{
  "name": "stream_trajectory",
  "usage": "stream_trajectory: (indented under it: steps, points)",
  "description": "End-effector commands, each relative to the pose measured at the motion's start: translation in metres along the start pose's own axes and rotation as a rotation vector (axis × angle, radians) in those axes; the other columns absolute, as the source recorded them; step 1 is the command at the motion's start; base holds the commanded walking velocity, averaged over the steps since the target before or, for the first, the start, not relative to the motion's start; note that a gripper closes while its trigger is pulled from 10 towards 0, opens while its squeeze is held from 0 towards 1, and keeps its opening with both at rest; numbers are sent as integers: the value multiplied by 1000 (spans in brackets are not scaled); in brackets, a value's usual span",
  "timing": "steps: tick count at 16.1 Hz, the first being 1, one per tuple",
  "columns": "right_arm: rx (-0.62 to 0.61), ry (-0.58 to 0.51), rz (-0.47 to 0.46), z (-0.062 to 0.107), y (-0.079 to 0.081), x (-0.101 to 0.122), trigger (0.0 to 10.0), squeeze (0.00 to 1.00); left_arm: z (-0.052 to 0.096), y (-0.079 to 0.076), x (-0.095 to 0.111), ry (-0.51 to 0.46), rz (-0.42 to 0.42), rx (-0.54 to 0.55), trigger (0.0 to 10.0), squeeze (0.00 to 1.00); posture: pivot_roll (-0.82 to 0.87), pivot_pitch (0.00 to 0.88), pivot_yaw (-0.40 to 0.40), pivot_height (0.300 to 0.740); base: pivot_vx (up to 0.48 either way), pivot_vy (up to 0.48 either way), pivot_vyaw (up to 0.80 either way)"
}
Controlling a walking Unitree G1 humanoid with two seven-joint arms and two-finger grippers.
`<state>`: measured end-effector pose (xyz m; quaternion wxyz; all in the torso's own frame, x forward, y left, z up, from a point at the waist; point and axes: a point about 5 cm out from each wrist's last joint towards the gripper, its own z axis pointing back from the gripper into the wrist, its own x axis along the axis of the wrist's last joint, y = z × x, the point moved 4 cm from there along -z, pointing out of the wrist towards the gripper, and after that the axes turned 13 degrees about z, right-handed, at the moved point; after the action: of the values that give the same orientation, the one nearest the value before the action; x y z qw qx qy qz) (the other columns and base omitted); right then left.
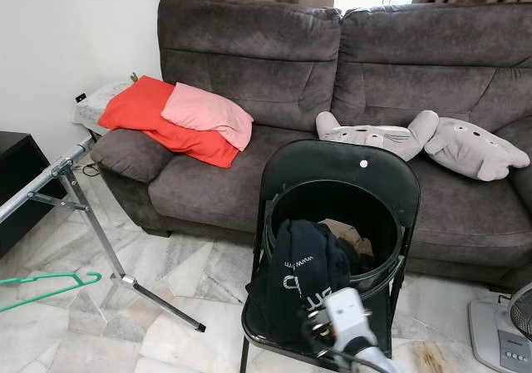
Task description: Hang hanger
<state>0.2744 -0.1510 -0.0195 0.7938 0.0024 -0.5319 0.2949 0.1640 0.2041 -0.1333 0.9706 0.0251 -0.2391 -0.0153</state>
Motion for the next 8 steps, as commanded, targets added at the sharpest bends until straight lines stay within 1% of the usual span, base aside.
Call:
stream_trajectory:
  steps: [1,4,6,8]
  points:
    - [31,33,6,0,6,-7,10000,0,0,2,0,-2,14,8,10000,0,-46,46,28,740,0,0,0]
    - [23,68,-2,4,9,-17,10000,0,0,3,0,-1,11,6,10000,0,-49,59,33,740,0,0,0]
    - [18,76,-21,8,17,-22,10000,0,0,4,0,3,5,5,10000,0,-50,67,37,740,0,0,0]
    - [30,85,-31,9,22,-25,10000,0,0,5,0,4,1,5,10000,0,-45,71,38,740,0,0,0]
